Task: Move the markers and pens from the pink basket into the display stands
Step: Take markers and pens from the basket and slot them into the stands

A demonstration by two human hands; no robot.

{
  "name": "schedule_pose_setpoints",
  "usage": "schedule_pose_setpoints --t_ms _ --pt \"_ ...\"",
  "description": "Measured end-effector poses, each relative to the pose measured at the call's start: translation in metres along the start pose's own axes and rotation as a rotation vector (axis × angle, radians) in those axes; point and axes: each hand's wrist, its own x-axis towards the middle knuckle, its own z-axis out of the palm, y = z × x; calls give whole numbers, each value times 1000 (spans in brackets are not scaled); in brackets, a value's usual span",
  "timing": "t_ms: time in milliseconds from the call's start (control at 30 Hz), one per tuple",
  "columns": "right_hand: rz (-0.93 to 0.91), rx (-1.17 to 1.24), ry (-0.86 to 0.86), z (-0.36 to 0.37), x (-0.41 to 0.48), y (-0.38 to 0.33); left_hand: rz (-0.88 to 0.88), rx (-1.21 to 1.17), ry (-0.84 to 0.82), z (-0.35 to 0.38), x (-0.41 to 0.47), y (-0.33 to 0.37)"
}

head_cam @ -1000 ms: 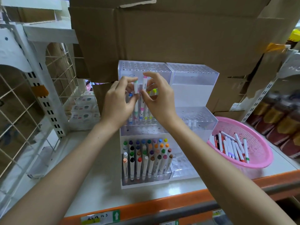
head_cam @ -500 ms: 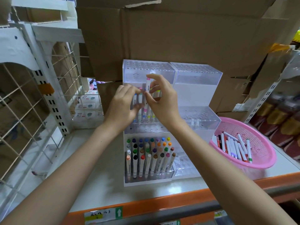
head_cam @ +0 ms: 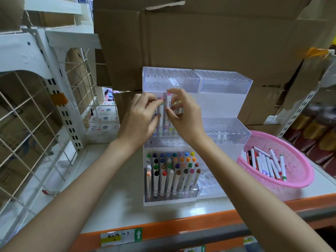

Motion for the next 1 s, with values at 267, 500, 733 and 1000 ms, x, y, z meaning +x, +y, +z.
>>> schedule_pose_setpoints --t_ms 267,500,733,1000 --pt "10 -27 -72 -2 0 3 8 6 -28 -6 1 -2" --pt "21 -62 -107 -2 -4 6 -11 -8 -31 -5 1 -3" --pt "-13 -81 -121 -1 -3 10 -28 -2 -24 -2 1 -1" --pt "-133 -146 -93 -6 -1 9 -28 13 -30 -3 0 0"
